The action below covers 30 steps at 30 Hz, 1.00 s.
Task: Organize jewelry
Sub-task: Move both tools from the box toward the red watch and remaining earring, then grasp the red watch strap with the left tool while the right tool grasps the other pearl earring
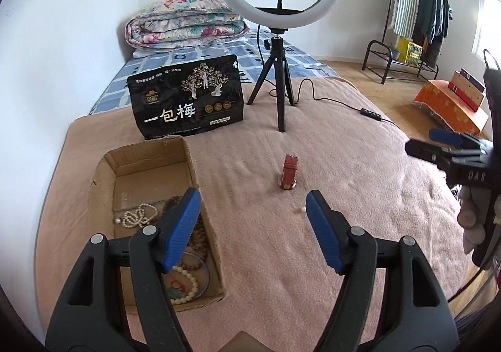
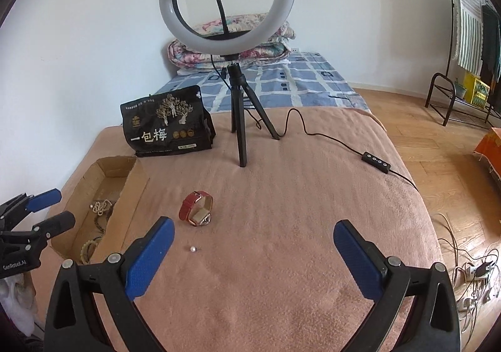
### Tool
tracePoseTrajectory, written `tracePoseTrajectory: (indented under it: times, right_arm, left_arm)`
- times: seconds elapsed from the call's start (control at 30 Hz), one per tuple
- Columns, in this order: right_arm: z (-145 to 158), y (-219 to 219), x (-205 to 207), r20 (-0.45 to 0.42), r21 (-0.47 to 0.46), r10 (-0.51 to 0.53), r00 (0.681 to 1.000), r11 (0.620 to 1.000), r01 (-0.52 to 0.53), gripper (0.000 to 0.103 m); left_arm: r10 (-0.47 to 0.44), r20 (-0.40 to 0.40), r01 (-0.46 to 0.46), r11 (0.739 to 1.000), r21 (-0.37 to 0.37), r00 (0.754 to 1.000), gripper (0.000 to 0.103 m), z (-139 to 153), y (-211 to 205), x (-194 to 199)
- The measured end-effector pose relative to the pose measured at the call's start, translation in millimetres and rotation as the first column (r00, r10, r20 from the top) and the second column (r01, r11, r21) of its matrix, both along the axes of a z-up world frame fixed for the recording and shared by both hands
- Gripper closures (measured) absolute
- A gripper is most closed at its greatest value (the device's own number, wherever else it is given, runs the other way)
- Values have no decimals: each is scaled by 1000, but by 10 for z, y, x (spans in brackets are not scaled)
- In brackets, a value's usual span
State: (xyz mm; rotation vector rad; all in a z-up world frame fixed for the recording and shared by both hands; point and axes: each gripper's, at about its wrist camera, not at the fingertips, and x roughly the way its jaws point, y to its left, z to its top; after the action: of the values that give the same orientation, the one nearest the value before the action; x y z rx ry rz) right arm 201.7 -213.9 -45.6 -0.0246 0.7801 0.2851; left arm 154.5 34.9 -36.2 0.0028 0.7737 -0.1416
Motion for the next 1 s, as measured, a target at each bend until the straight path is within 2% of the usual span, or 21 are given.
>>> tracePoseTrajectory:
  times: [0.1,0.2,0.27,0.43,0.57,0.63,0.87,1.0]
  right_arm:
    - [-82,12,15,-8,-26,22,1000,999,-23,2]
    - [-190,84,47,-27,-40,61,998,997,-62,9]
    - [-265,158,61,-44,-43,97,994,994,-99,10]
    - [-451,344,86,-84,-39,183,980,982,-187,22]
    - [-641,492,122,-126,-34,239,963,969,-245,28]
    - [-723,563,132,-142,-38,259,955,963,-267,35]
    - [-890,688,182,-167,-16,297,940,952,-304,44]
    - [-965,744,225,-178,-14,310,934,948,-317,48]
  left_arm:
    - [-14,-33,13,999,-41,999,31,-74,-31,160]
    - [-28,-72,22,996,-84,997,31,-152,-68,336]
    - [-41,-90,31,994,-104,995,31,-198,-102,427]
    - [-63,-137,46,991,-127,989,38,-350,-246,693]
    - [-77,-193,43,984,-174,978,38,-513,-320,914]
    - [-74,-220,30,980,-195,973,39,-593,-332,1013]
    - [-56,-290,-11,975,-222,955,44,-838,-365,1270]
    - [-44,-306,-21,978,-206,951,44,-945,-375,1359]
